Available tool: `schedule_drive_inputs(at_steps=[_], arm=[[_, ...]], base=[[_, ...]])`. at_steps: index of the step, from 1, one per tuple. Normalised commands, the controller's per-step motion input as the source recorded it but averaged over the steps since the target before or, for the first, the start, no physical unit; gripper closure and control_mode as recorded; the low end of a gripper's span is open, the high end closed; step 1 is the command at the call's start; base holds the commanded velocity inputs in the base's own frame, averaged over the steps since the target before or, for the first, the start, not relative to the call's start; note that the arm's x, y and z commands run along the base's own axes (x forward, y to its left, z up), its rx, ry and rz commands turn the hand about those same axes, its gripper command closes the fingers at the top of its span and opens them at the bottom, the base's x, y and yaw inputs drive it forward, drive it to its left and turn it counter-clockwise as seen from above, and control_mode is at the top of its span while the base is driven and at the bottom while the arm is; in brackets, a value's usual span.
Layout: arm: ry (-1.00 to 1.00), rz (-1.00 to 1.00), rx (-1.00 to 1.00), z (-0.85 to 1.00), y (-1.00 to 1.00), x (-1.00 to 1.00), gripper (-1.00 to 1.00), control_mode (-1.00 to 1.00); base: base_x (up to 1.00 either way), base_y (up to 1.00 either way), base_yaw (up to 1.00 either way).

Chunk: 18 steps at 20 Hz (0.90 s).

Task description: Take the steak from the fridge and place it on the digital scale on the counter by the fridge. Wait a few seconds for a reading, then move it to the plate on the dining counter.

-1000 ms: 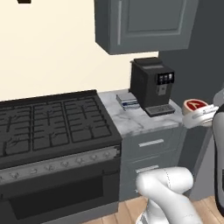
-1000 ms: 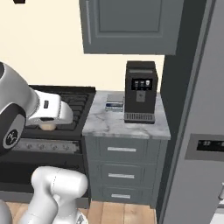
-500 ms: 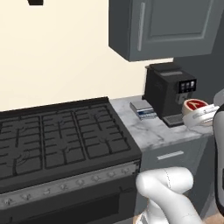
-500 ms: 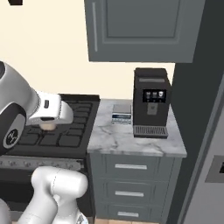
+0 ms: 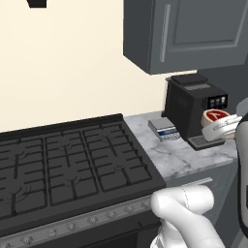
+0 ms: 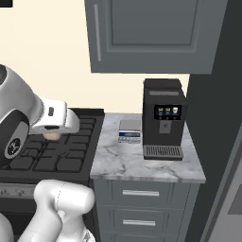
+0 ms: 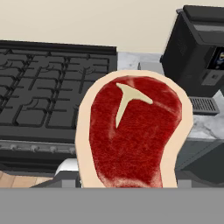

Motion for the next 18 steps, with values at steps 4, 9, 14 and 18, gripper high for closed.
schedule_drive_inputs(at_steps=[4, 9, 14, 18], arm=[[0.00, 0.00, 0.00, 0.00, 0.00, 0.00, 1.00, 1.00], [0.00, 0.00, 0.00, 0.00, 0.00, 0.00, 1.00, 1.00], [0.00, 0.00, 0.00, 0.00, 0.00, 0.00, 1.00, 1.00], [0.13, 0.00, -0.01, 0.00, 0.00, 0.18, 1.00, -1.00]], base=[[0.30, 0.20, -0.06], [0.00, 0.00, 0.00], [0.00, 0.00, 0.00], [0.00, 0.00, 0.00]])
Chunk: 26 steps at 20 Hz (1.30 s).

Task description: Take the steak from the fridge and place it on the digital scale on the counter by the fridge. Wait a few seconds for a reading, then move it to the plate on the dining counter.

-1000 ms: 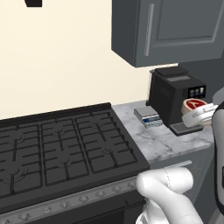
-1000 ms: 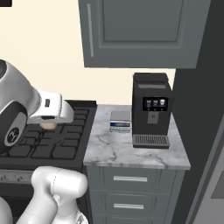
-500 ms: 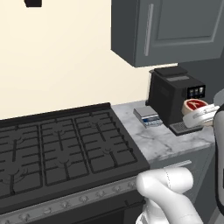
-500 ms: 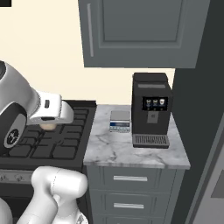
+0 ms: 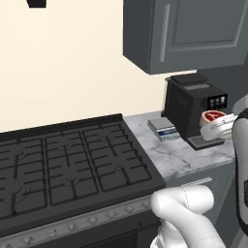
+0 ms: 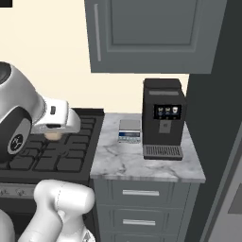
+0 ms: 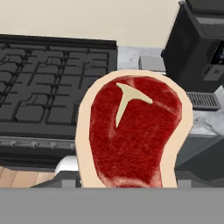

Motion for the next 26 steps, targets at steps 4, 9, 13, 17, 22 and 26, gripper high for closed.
schedule_drive_inputs(at_steps=[4, 9, 13, 17, 22, 26], arm=[[0.41, 0.00, -0.04, 0.00, 0.00, 0.53, 1.00, -1.00], [0.43, 0.00, -0.04, -0.18, 0.02, 0.75, 1.00, -1.00], [0.15, 0.00, -0.07, -0.75, 0.06, 0.93, 1.00, -1.00], [0.03, -0.02, -0.01, -0.89, 0.02, 0.64, 1.00, -1.00], [0.00, -0.08, 0.00, -0.68, 0.00, 0.83, 1.00, -1.00], [0.00, -0.11, 0.00, -0.41, 0.01, 1.00, 1.00, -1.00]], base=[[0.00, 0.00, 0.00], [0.00, 0.00, 0.00], [0.00, 0.00, 0.00], [0.00, 0.00, 0.00], [0.00, 0.00, 0.00], [0.00, 0.00, 0.00]])
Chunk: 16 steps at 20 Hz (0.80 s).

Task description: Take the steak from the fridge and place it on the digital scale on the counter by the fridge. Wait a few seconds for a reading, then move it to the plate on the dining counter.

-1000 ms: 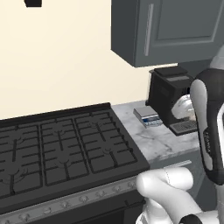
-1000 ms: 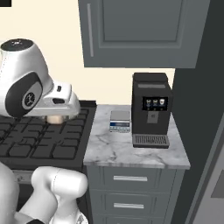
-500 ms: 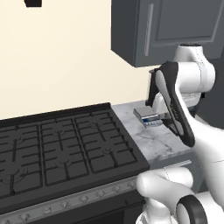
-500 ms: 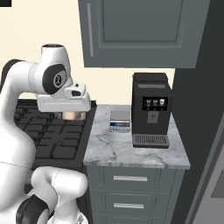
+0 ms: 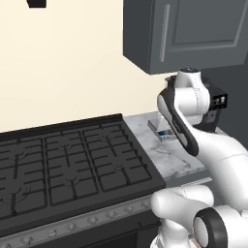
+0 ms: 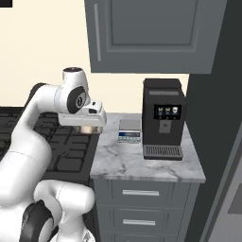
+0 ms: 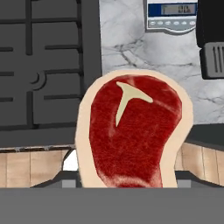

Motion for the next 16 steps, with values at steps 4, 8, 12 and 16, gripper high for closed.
schedule_drive_inputs(at_steps=[4, 8, 12, 16], arm=[[0.00, -0.08, 0.00, -0.26, 0.00, 0.98, 1.00, -1.00], [-0.05, -0.08, 0.00, -0.26, 0.00, 0.91, 1.00, -1.00], [-0.01, -0.05, 0.00, -0.20, 0.00, 0.86, 1.00, -1.00], [0.00, -0.07, 0.00, -0.15, 0.00, 0.51, 1.00, -1.00]], base=[[0.00, 0.00, 0.00], [0.00, 0.00, 0.00], [0.00, 0.00, 0.00], [0.00, 0.00, 0.00]])
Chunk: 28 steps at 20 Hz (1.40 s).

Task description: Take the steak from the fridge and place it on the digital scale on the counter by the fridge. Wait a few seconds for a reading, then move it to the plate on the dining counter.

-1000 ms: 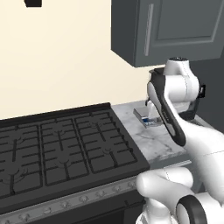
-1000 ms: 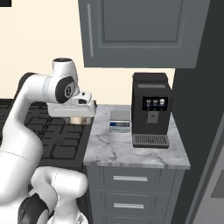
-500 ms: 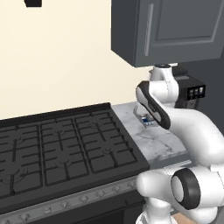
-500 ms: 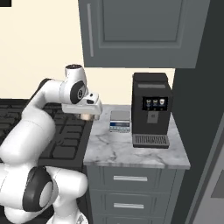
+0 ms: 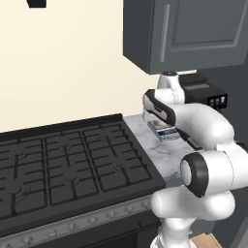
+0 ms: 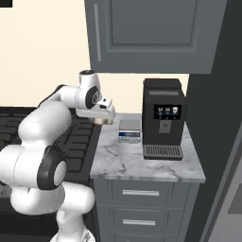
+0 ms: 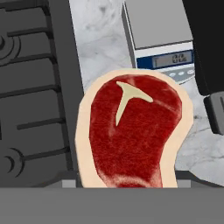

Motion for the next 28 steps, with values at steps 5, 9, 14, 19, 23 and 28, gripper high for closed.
schedule_drive_inputs(at_steps=[5, 9, 14, 19, 23, 28], arm=[[-0.01, -0.14, 0.00, -0.04, 0.00, 0.25, 1.00, -1.00], [-0.11, -0.14, 0.00, -0.30, -0.03, 0.22, 1.00, -1.00], [-0.21, -0.08, 0.01, -0.57, -0.01, 0.35, 1.00, -1.00], [-0.10, -0.01, 0.00, -0.31, -0.14, 0.46, 1.00, -1.00], [-0.02, 0.00, 0.00, -0.04, -0.29, 0.54, 1.00, -1.00], [0.00, 0.00, 0.00, 0.00, -0.24, 0.52, 1.00, -1.00]], base=[[0.00, 0.00, 0.00], [0.00, 0.00, 0.00], [0.00, 0.00, 0.00], [0.00, 0.00, 0.00], [0.00, 0.00, 0.00], [0.00, 0.00, 0.00]])
